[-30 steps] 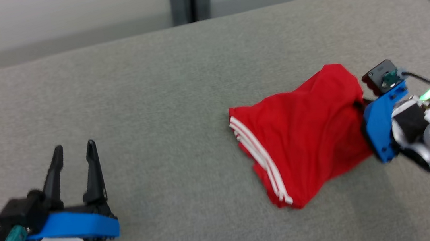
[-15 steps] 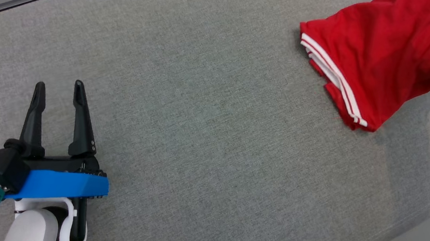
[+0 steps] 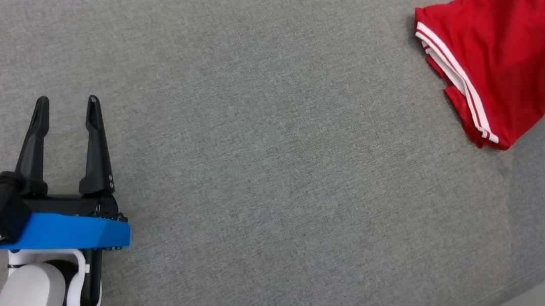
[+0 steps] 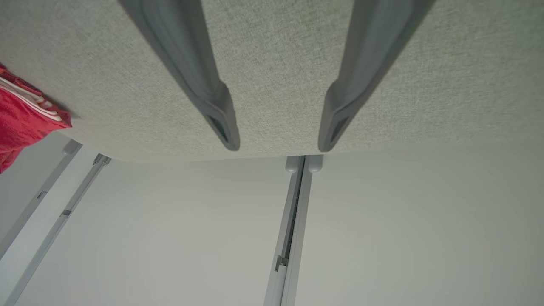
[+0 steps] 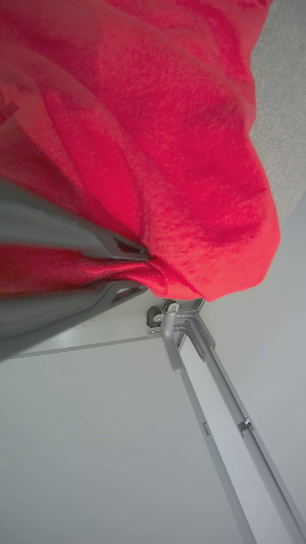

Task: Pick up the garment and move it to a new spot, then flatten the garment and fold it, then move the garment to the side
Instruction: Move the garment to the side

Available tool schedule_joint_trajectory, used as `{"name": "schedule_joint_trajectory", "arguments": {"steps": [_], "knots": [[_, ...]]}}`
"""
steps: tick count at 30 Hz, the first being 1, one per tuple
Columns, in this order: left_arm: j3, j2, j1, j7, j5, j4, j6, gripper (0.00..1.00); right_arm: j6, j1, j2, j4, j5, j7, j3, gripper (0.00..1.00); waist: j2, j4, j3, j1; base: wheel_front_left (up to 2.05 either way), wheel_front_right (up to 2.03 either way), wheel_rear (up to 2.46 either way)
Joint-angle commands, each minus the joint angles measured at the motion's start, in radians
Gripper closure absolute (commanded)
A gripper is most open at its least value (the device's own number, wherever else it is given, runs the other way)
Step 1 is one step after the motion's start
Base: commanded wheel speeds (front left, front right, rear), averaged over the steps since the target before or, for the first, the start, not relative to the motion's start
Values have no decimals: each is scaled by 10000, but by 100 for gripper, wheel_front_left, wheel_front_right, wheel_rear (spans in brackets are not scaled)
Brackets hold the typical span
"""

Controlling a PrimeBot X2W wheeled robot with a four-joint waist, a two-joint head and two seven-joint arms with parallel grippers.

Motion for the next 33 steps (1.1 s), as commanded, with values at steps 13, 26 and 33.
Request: {"name": "schedule_joint_trajectory", "arguments": {"steps": [13, 26, 33], "knots": [[-70, -431, 769, -621, -293, 820, 43, 0, 1, 1019, 892, -577, -228, -1355, -819, 0, 0, 572, -1433, -1, 0, 0, 0], [214, -1145, 2670, -1062, -521, 1546, 212, 0, 1, 4997, 3885, -3861, 1044, -2234, -1896, 0, 0, 1599, -3640, -1, 0, 0, 0], [350, -1446, 3214, -1098, -591, 1862, 122, 0, 2, 6714, 4845, -4855, 1351, -2176, -2426, 0, 0, 2426, -4353, -1, 0, 0, 0]]}}
